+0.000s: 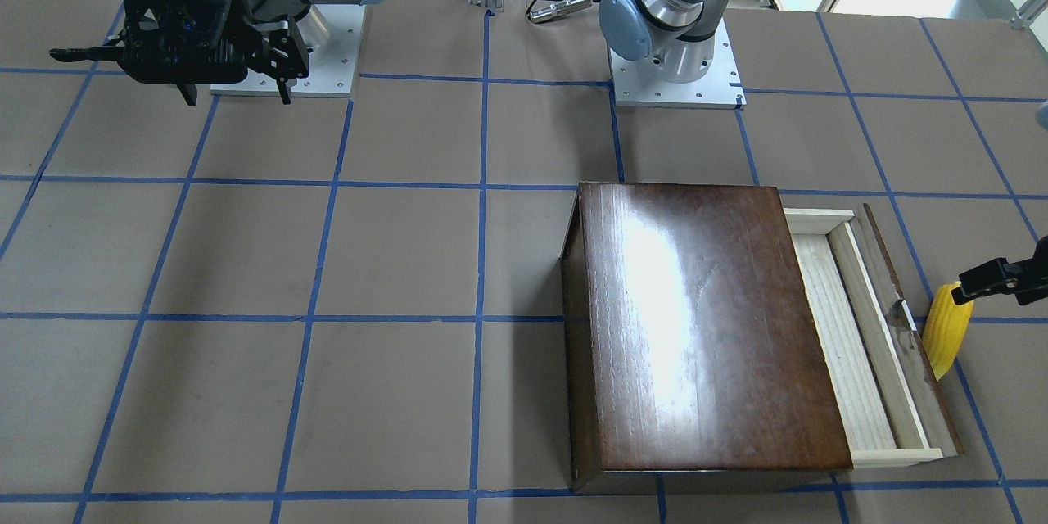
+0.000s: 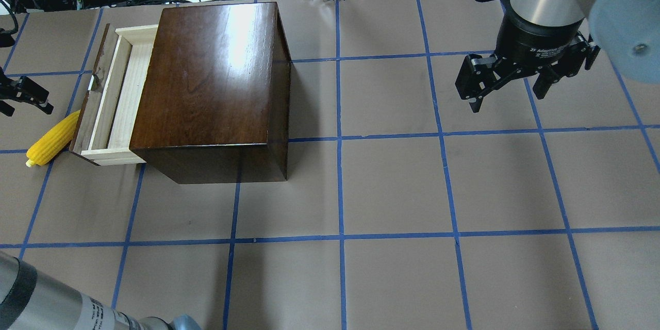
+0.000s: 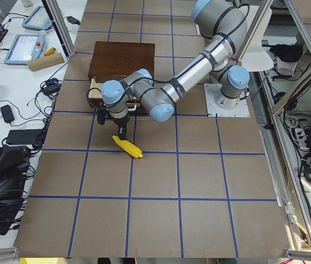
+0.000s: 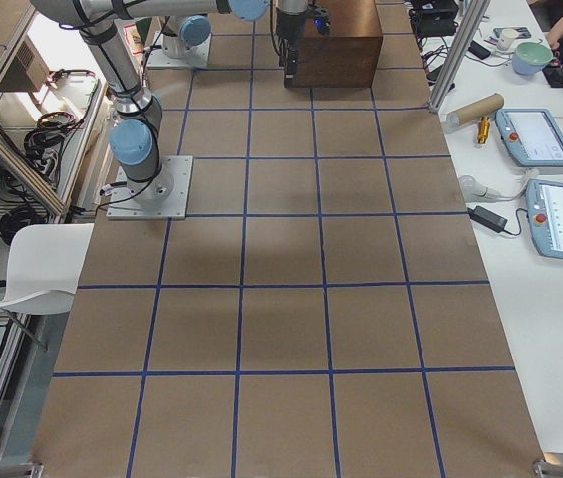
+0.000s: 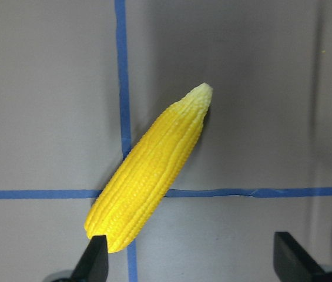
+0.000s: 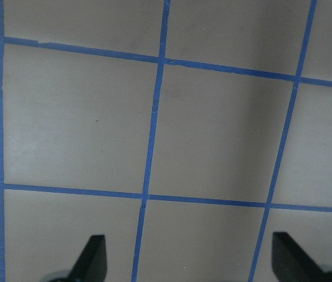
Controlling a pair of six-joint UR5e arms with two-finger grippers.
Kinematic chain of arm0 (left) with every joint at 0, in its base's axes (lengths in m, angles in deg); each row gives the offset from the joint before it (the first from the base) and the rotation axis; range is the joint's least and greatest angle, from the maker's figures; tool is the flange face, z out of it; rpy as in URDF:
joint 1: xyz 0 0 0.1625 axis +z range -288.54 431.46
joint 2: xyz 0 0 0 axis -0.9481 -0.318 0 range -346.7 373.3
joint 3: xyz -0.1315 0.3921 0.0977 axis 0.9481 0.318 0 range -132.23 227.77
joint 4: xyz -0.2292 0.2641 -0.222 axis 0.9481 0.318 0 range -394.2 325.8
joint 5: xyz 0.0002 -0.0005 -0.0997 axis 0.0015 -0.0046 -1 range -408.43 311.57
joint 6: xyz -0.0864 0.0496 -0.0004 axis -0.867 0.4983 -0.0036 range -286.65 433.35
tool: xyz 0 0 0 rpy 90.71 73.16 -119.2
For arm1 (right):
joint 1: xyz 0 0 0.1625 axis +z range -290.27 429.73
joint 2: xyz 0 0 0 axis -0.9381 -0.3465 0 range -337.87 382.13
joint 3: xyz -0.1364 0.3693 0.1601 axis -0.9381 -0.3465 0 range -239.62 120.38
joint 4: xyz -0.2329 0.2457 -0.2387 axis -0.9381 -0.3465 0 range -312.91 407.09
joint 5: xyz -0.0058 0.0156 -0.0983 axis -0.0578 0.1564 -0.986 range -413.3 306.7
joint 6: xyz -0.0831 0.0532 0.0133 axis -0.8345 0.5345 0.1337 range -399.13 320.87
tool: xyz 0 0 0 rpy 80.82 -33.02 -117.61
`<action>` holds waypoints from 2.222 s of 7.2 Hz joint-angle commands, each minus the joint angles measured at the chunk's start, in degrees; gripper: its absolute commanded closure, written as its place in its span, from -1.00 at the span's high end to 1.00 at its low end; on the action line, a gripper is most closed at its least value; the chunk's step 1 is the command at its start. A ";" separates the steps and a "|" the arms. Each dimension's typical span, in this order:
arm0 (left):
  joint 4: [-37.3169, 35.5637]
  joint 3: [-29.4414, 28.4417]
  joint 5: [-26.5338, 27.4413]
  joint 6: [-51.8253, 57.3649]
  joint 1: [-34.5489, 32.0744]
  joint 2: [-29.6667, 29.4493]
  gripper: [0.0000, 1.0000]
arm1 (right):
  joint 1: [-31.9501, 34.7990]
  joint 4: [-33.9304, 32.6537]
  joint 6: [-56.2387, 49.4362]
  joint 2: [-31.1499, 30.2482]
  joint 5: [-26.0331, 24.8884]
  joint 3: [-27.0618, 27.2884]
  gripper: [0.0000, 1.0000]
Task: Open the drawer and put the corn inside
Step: 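Release the handle and move the left gripper over the yellow corn, then close the left gripper on the yellow corn cob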
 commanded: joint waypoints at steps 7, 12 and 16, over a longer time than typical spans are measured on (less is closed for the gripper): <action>-13.50 6.02 0.57 10.42 2.73 -7.76 1.00 | 0.00 0.00 -0.05 -0.07 -0.08 0.00 1.00; -14.57 5.94 0.65 10.42 2.73 -10.06 1.00 | 0.00 0.00 0.04 -0.07 -0.08 0.00 1.00; -14.57 5.85 0.65 9.98 2.73 -10.06 0.01 | 0.00 0.00 0.04 0.01 -0.08 0.00 1.00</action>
